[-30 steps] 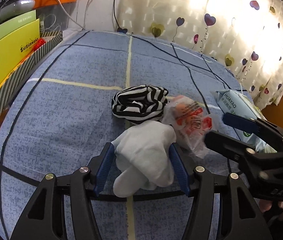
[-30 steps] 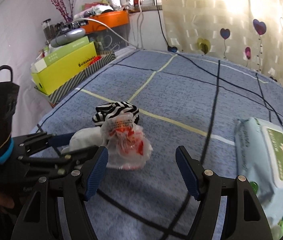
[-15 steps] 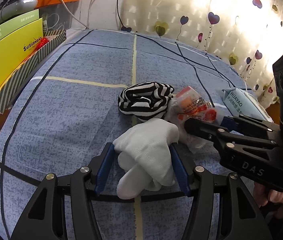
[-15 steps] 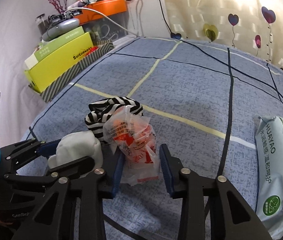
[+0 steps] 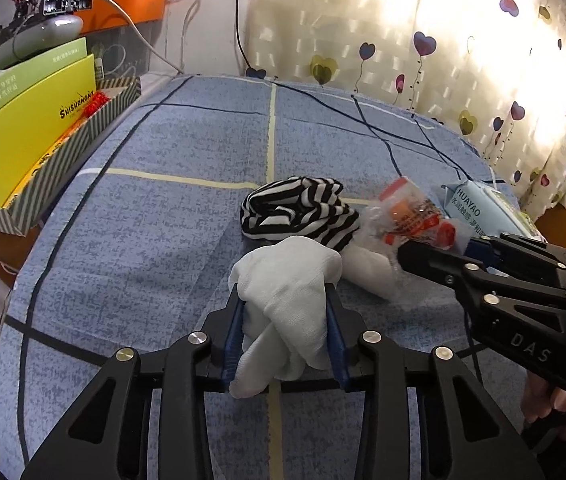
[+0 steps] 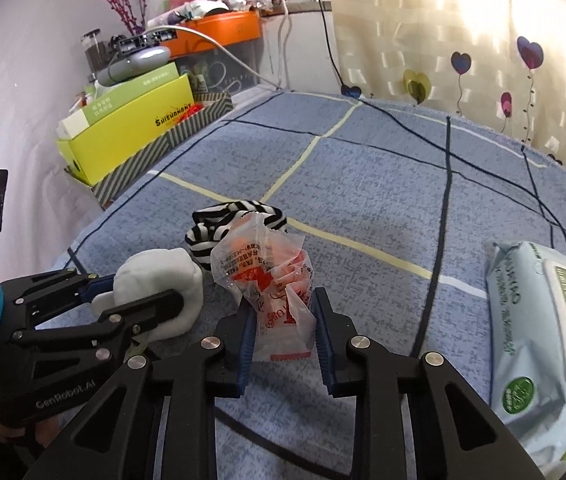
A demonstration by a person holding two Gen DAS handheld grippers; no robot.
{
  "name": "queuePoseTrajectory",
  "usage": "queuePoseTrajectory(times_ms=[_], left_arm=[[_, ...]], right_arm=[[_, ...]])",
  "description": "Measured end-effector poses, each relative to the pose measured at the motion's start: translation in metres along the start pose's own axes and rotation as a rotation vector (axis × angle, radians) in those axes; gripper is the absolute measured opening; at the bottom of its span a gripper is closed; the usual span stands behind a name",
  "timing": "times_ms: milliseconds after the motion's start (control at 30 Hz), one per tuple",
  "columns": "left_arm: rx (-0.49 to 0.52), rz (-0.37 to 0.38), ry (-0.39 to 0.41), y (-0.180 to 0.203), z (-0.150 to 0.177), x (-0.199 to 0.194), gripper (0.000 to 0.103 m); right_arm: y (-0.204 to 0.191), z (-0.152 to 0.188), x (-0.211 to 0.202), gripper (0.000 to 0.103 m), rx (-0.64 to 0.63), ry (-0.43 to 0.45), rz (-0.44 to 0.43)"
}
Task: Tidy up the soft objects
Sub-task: 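Lift the sock and bag with both tools and carry them toward the tray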
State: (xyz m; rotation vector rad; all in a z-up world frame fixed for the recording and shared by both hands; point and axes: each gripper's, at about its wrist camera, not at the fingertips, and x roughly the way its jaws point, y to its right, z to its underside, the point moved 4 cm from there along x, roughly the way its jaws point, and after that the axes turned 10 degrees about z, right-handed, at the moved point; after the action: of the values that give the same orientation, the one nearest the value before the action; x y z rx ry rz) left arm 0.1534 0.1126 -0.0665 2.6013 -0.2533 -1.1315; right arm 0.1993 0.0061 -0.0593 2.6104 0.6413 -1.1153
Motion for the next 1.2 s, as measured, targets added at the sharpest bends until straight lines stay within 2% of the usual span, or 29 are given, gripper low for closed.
queuePoseTrajectory(times_ms=[400, 1200], left_arm=[[0.020, 0.014, 0.070, 0.022, -0.001, -0.034, 0.037], [0.107, 0.065, 0.125, 0.087, -0.006, -0.061, 0.037]], right_arm=[[0.004, 0.005, -0.051, 0.026, -0.023, 0.078, 0.054], [0.034, 0.024, -0.116, 0.026, 0.007, 0.180, 0.089]])
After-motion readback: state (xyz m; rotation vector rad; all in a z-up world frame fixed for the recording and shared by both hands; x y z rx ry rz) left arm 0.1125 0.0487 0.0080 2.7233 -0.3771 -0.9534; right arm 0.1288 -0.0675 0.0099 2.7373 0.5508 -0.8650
